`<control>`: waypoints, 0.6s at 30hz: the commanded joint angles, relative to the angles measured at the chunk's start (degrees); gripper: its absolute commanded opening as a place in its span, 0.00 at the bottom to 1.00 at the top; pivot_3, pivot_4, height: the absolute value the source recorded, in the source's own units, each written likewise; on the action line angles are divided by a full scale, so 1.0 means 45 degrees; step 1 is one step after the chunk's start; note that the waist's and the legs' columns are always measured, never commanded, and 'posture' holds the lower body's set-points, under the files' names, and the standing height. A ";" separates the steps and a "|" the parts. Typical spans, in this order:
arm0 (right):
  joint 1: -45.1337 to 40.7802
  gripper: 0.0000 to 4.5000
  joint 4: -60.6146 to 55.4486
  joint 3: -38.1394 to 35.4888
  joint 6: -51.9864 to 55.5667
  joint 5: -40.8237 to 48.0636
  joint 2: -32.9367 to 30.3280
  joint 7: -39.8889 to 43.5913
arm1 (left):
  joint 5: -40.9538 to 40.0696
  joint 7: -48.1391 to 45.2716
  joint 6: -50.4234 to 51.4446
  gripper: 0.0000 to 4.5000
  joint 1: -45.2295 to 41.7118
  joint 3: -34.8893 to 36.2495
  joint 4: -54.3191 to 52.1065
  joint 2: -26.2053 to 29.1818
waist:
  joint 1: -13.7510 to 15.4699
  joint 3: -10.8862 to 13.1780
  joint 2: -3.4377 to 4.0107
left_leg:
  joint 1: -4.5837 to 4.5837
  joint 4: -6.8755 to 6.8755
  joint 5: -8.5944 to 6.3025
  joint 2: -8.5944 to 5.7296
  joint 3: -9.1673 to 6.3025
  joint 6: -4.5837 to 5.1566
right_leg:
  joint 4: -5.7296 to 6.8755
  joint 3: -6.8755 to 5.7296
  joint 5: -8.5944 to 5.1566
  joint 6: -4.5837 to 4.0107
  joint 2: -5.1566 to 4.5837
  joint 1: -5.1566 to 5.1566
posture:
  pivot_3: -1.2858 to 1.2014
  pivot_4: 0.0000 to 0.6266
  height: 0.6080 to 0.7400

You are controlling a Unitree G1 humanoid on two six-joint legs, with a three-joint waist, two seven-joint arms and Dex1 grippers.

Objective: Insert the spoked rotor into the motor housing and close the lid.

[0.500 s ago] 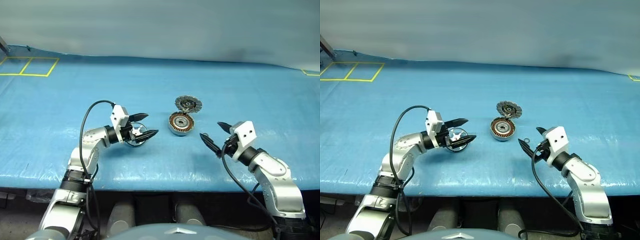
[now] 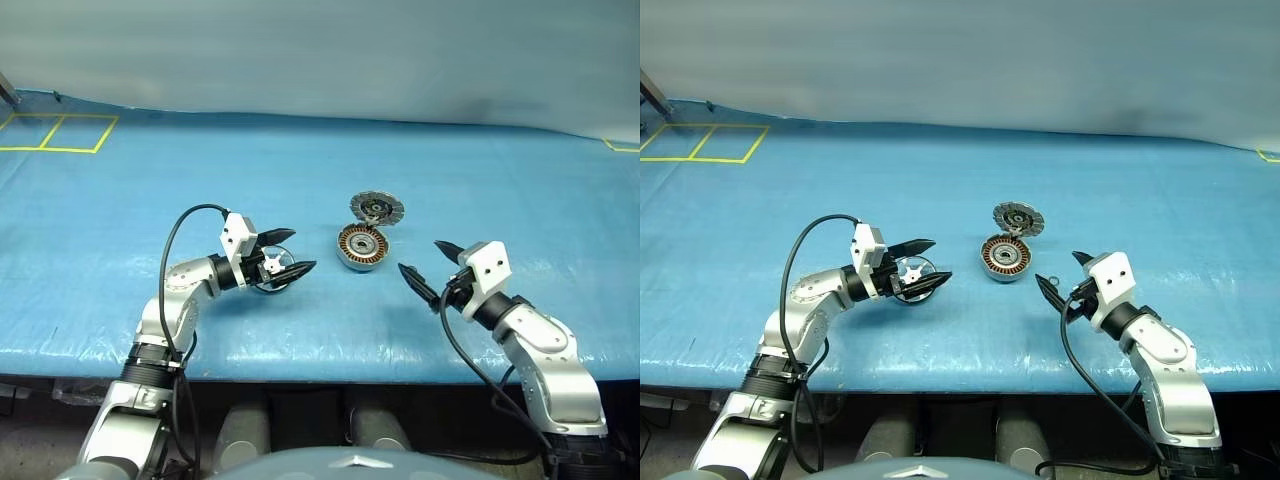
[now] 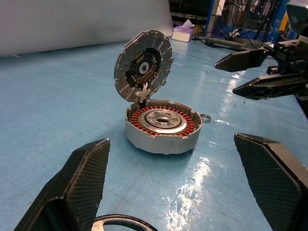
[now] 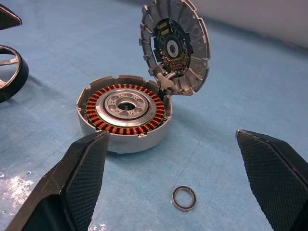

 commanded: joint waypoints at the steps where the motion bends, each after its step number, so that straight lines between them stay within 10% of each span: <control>1: -0.0265 0.99 -0.0020 -0.0052 -0.0364 -0.0058 -0.0199 -0.0120 | -0.0118 0.0021 -0.0198 1.00 0.0010 0.0051 -0.0595 -0.0096 | 0.0003 0.0000 0.0000 | 0.0000 0.0000 0.0000 0.0000 0.0000 0.0000 | 0.0000 0.0000 0.0000 0.0000 0.0000 0.0000 | 0.52 0.24 1.00; 18: -0.0402 0.99 0.0279 0.0504 -0.0329 -0.0253 -0.0795 0.0189 | -0.0017 0.0168 -0.0284 1.00 0.0124 0.0021 -0.0697 -0.0197 | 0.0003 0.0000 0.0000 | -0.0001 -0.0004 0.0000 0.0000 0.0001 0.0000 | -0.0004 0.0000 -0.0001 -0.0001 0.0000 -0.0002 | 0.52 0.24 1.00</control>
